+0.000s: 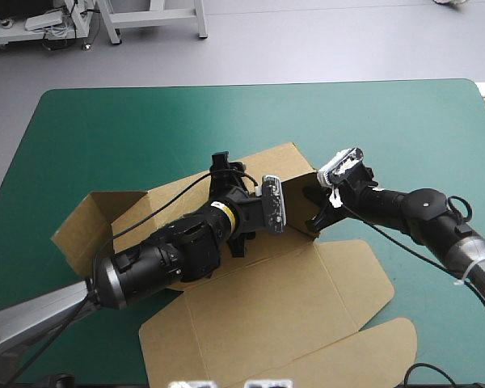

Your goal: Fold the box

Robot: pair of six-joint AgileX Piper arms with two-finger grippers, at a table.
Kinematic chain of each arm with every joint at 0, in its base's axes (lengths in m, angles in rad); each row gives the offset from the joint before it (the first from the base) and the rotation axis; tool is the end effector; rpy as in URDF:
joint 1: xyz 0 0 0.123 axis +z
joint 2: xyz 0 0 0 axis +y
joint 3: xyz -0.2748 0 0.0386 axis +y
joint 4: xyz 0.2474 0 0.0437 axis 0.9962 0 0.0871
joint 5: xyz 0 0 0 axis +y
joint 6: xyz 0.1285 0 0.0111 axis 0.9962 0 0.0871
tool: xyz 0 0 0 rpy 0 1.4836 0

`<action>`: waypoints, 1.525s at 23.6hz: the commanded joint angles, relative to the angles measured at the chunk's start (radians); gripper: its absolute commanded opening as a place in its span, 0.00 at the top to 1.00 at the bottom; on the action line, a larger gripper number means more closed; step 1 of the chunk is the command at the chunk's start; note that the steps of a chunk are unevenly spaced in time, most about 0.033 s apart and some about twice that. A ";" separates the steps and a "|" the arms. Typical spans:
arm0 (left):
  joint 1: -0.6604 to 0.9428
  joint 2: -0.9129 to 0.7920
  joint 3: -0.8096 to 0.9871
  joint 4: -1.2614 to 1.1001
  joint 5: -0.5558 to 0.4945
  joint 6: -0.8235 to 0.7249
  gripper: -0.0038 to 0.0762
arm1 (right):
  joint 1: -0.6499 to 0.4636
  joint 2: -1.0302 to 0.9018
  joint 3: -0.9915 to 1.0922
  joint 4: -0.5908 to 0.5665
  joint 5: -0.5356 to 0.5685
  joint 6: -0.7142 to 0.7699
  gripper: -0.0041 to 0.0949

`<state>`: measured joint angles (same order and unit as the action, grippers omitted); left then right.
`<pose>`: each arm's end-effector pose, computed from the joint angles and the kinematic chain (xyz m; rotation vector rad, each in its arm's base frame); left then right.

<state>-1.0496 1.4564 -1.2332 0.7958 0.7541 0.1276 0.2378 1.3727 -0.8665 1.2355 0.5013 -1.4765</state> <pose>0.2253 -0.2656 0.3142 1.5733 1.5581 0.4282 0.2936 0.1315 0.2536 -0.8054 1.9752 0.4818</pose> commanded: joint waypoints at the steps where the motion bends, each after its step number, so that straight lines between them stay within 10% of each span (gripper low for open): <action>1: -0.062 -0.069 -0.042 0.046 0.010 -0.014 0.17 | 0.000 -0.023 -0.053 0.035 -0.050 0.022 0.98; 6: -0.148 -0.109 -0.045 0.121 0.031 -0.016 0.20 | 0.000 0.009 -0.094 -0.032 -0.129 0.122 0.98; 8: -0.155 -0.136 -0.055 0.098 0.035 -0.023 0.49 | 0.000 0.016 -0.122 -0.068 -0.129 0.153 0.98; 9: -0.155 -0.156 -0.062 0.068 0.026 -0.027 0.86 | 0.000 0.016 -0.144 -0.100 -0.131 0.185 0.98; 10: -0.153 -0.173 -0.072 0.072 0.026 -0.034 0.94 | 0.000 0.016 -0.162 -0.136 -0.127 0.218 0.98; 16: -0.015 -0.205 -0.293 -0.188 0.193 -0.013 0.93 | -0.004 0.016 -0.209 -0.351 -0.121 0.418 0.98; 26: 0.860 -0.195 -0.531 -0.964 0.532 0.234 0.93 | -0.010 0.016 -0.356 -0.706 0.261 0.792 0.98; 33: 1.225 -0.181 -0.428 -1.093 0.518 0.270 0.95 | -0.010 0.050 -0.562 -1.056 0.715 1.087 0.98; 36: 1.234 -0.181 -0.410 -1.093 0.500 0.259 0.96 | -0.010 0.111 -0.609 -1.066 0.738 1.122 0.98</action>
<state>0.1743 1.2998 -1.6341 -0.2577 1.2554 0.4001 0.2297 1.4627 -1.4206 0.2185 1.1281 -0.3785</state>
